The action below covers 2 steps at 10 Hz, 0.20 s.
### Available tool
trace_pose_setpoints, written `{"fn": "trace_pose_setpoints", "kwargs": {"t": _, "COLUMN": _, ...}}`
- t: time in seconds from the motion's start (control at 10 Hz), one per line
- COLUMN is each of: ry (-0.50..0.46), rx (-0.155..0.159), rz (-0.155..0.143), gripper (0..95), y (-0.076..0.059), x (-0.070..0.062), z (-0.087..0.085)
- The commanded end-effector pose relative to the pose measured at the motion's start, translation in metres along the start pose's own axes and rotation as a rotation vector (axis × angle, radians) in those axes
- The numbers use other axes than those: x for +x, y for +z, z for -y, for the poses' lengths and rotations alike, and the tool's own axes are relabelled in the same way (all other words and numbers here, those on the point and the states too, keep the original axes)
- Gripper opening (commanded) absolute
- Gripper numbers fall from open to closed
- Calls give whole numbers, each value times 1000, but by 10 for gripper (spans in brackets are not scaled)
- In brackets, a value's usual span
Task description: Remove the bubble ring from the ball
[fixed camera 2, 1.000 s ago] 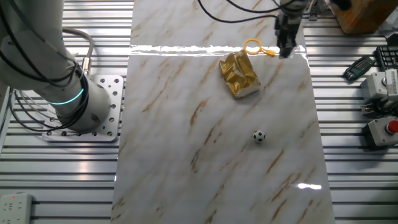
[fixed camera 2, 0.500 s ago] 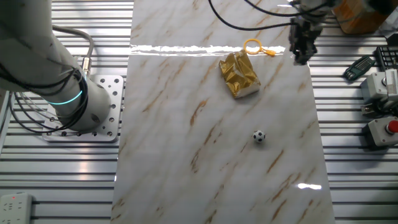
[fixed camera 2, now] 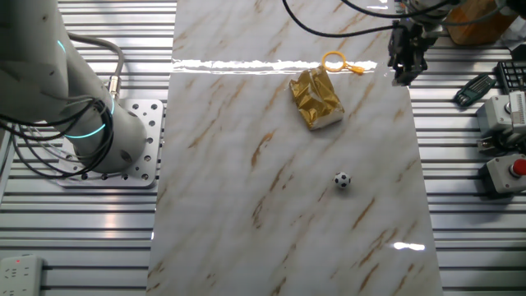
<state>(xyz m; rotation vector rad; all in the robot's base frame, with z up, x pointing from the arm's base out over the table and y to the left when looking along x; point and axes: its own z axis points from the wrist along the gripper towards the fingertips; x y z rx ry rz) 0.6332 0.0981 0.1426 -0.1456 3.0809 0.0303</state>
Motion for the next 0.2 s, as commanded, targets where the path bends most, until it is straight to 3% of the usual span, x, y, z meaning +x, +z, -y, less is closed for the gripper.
{"fn": "trace_pose_setpoints", "kwargs": {"t": 0.1, "ry": -31, "rx": -23, "rz": -12, "gripper": 380, "y": 0, "x": 2, "z": 1}}
{"fn": "trace_pose_setpoints", "kwargs": {"t": 0.2, "ry": -39, "rx": -26, "rz": -16, "gripper": 380, "y": 0, "x": 2, "z": 1}}
